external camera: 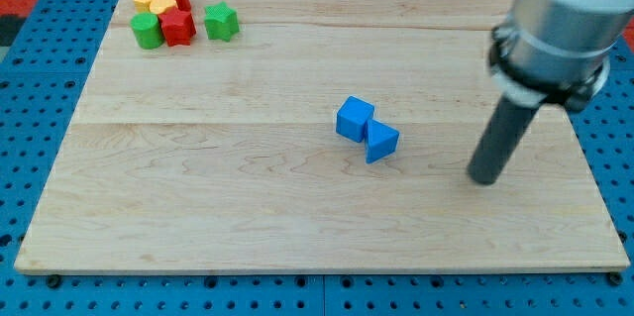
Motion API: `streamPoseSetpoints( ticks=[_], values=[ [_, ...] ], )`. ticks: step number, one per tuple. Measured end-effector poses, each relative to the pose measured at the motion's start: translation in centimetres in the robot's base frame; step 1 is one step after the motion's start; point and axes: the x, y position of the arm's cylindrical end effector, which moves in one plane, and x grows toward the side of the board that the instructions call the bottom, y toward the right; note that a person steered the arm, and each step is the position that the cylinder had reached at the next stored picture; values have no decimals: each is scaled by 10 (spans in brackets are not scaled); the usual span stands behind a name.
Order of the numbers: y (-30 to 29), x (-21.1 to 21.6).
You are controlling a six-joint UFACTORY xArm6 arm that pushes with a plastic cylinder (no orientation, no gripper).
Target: Push the blue cube to the bottom of the group of blocks
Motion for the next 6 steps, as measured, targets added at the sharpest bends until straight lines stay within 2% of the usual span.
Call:
streamPoseSetpoints(
  ticks=[3, 5, 6],
  values=[
    [-122, -66],
    [-131, -106],
    [-110, -86]
  ],
)
